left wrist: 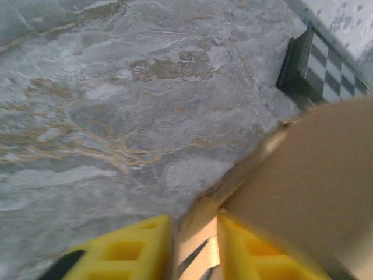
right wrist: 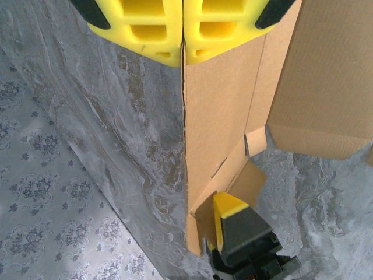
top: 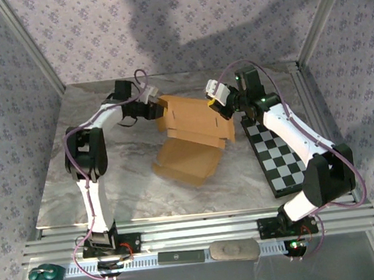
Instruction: Fold the paper box
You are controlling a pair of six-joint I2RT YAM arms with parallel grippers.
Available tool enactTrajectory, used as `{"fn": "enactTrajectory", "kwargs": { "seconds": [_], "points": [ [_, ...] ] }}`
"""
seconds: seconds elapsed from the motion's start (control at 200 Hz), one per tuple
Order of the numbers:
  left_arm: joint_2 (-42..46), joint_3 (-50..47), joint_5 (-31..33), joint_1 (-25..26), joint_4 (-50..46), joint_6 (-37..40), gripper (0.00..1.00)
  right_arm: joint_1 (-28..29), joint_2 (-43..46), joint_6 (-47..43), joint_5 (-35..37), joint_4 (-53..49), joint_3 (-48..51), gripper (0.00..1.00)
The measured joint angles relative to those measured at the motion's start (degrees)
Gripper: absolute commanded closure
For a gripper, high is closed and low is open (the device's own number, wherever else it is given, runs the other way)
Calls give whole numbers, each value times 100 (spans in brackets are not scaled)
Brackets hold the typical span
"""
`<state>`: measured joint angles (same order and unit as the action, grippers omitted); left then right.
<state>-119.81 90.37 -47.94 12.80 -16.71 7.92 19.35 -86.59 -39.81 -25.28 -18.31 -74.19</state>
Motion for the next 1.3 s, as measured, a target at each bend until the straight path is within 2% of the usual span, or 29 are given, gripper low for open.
{"fn": "enactTrajectory", "kwargs": {
  "seconds": [0.15, 0.205, 0.38, 0.47, 0.555, 0.83, 0.994, 1.129, 1.299],
  "points": [
    [138, -212, 267, 197, 337, -107, 100, -15, 0, 61, 61, 9, 26, 100],
    [295, -365, 557, 297, 380, -118, 100, -13, 0, 87, 109, 11, 50, 100],
    [1152, -1226, 1558, 533, 527, -133, 100, 72, 0, 83, 286, 105, 120, 65],
    [1545, -1504, 1921, 592, 562, -133, 100, 129, 0, 138, 385, 133, 129, 54],
    [1834, -1698, 2197, 627, 638, -83, 100, 142, 4, 87, 409, 195, 129, 48],
    [2039, -2151, 2857, 835, 892, 352, 100, 232, -20, -750, 581, 549, 155, 43],
    [2039, -2739, 3276, 866, 1414, 549, 100, 188, -704, -1517, 422, 1051, 138, 42],
    [2079, -2988, 3298, 986, 1982, 686, 100, 127, -1320, -1823, 221, 911, -48, 42],
    [2699, -3921, 3368, 1279, 2588, 922, 100, 378, -1174, -1954, 197, 697, -184, 41]
  ]
}}
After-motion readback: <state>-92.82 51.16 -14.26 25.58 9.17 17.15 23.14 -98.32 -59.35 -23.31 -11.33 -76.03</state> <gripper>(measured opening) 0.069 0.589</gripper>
